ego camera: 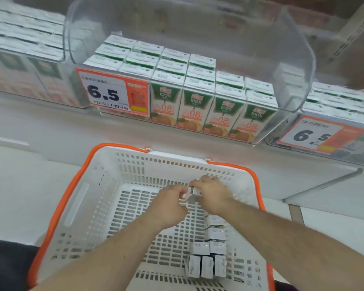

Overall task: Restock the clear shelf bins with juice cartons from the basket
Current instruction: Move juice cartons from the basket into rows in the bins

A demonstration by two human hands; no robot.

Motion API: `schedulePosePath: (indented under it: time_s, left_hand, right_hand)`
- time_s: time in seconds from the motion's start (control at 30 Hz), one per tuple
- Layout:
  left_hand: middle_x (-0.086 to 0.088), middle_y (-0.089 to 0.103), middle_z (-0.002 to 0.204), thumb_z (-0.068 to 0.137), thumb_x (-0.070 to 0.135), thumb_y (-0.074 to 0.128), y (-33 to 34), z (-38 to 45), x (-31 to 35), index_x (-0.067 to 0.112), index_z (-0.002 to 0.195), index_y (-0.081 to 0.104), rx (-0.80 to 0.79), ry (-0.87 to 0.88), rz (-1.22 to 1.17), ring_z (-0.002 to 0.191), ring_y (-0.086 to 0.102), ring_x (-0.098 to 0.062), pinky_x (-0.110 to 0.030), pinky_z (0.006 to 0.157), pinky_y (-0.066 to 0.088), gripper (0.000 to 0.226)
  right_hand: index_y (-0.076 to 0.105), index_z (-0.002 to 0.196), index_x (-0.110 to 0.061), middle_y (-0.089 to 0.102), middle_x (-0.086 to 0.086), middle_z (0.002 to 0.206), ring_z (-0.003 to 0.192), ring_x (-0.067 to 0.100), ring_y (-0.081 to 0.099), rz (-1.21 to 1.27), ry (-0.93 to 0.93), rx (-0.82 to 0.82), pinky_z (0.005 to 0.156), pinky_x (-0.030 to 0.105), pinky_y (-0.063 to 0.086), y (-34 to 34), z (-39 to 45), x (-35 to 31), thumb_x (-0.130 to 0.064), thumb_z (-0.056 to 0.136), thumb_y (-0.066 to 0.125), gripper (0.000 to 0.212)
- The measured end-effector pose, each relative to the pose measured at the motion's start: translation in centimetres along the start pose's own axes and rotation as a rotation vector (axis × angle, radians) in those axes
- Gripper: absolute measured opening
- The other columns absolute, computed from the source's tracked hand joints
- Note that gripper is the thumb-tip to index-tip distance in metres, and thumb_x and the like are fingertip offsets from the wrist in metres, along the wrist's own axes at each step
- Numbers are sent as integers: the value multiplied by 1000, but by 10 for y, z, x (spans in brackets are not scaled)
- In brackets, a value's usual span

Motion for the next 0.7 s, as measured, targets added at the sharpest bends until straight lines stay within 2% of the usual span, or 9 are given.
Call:
schedulePosePath:
  time_s: [0.07,0.13,0.23,0.3,0.37,0.47,0.53,0.6,0.7]
  left_hand:
    - [0,38,145,79,21,68,-13,-7,7,22,145,34,-9,51,64,134,35,-18,-31,107,35,74]
    - [4,28,149,73,39,76,-27,-18,22,28,149,22,-28,129,43,140,25,-19,-39,112,33,94]
    - [18,41,138,65,41,86,-55,-39,51,37,139,30,3,258,-144,131,42,-6,-30,102,44,93]
    - [22,58,118,68,21,88,-78,-56,69,34,127,44,25,290,-328,100,63,1,-24,82,56,75]
    - [9,72,100,67,5,87,-100,-73,82,29,120,54,-1,305,-541,82,72,-9,-32,70,61,67]
    - [6,74,78,73,-6,80,-133,-97,93,25,111,59,-36,377,-701,62,67,-7,-21,50,49,54]
    - [1,73,79,74,-10,76,-151,-110,96,17,111,61,-47,403,-756,62,63,-11,-21,48,45,48]
    - [-10,73,92,72,-9,77,-161,-118,96,11,114,62,-106,424,-814,75,66,-23,-28,54,53,49]
    - [-12,72,105,64,-1,71,-174,-123,85,10,116,63,-214,396,-925,85,70,-26,-35,60,59,53]
  right_hand:
    - [54,131,-36,54,-3,132,123,21,49,173,-31,29,100,36,45,-35,-19,-12,-28,85,70,49]
    - [61,124,-29,59,-10,125,114,11,54,296,-78,58,93,24,43,-75,-45,-26,-24,83,74,44]
    - [61,121,-27,56,-22,110,82,-10,54,499,-104,88,68,8,42,-129,-91,-51,-19,84,76,41]
    - [56,127,-34,56,-15,119,88,-3,58,616,-120,149,72,14,49,-158,-116,-63,-14,80,79,56]
    - [44,136,-46,57,-6,123,91,17,66,717,-134,234,77,29,57,-182,-138,-72,-2,74,81,84]
    - [38,143,-46,58,1,119,91,30,70,927,-150,375,78,52,59,-207,-160,-78,10,70,79,100]
    - [46,140,-32,61,5,113,87,23,70,1043,-177,440,79,53,58,-215,-168,-84,15,69,78,91]
    - [51,135,-22,68,7,104,81,16,70,1109,-194,464,81,52,56,-214,-169,-89,18,68,77,82]
    - [53,128,-26,73,10,96,81,17,70,1127,-216,489,82,55,55,-214,-170,-90,16,68,79,78]
Point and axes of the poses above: each hand's wrist, its own z-axis towards the middle knuckle, its own y-axis out of the palm, x = y × z, the point moved 4 cm from there along z, towards the middle knuckle
